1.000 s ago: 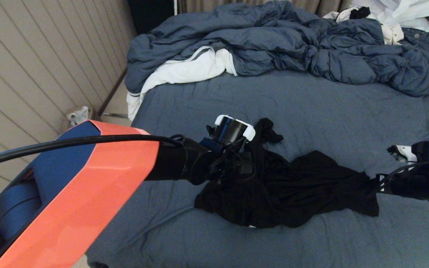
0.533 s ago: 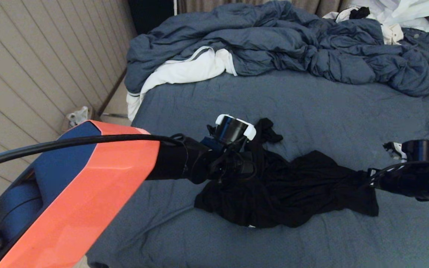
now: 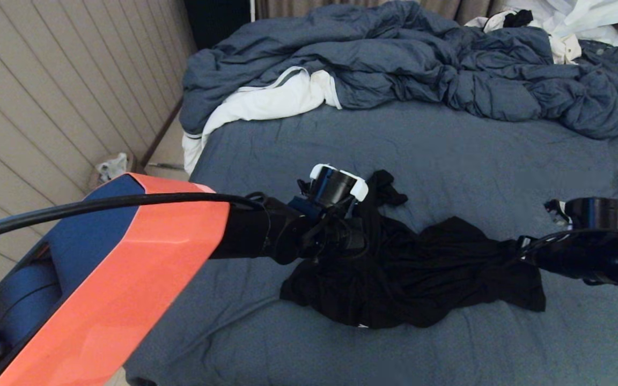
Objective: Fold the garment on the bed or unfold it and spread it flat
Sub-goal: Unford the black T-shirt
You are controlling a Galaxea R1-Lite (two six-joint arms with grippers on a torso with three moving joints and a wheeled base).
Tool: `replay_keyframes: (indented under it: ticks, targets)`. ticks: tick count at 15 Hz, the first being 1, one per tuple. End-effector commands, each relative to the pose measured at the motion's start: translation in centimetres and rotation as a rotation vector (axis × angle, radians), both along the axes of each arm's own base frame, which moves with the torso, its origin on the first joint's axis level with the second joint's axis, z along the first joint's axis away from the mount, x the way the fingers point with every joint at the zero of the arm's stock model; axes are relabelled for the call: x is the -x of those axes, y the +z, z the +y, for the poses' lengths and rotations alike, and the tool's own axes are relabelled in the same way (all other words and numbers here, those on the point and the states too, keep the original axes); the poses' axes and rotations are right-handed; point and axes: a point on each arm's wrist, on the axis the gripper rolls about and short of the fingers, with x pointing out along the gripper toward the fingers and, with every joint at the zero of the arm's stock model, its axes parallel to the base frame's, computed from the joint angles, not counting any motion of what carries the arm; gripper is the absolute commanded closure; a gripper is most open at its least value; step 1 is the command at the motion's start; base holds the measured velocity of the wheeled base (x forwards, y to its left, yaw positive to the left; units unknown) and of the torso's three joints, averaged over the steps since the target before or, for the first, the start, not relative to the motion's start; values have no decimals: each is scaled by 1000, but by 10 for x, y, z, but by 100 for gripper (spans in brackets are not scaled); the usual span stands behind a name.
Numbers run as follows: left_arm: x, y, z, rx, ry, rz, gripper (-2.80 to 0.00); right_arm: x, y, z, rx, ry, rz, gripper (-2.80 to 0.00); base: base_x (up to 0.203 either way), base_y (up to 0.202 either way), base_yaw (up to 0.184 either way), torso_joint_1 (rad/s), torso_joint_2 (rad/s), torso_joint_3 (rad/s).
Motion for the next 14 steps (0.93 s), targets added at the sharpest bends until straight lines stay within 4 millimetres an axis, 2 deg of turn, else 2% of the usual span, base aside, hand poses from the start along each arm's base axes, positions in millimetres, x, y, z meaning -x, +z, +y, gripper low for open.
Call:
replay_keyframes:
  ticks: [1,2,10,12,14]
  targets:
    - [0,-2,-1,-2,2,4,0,-11,-15,7,2,21,3,-280,0,0,0,0,0,0]
    - [0,-2,0,-2,4,5,0,-14,-19,8,7,19,-3,0,0,0,0,0,0,0]
    - [-1,-6,-2,-9,2,10,0,-21,-15,4,21,6,-33,0,0,0,0,0,0,0]
    - [0,-5,-1,-8,2,9,0,-13,-5,7,24,5,-51,0,0,0,0,0,0,0]
    - [0,-4,-1,-5,2,8,0,3,14,15,34,14,-83,0,0,0,0,0,0,0]
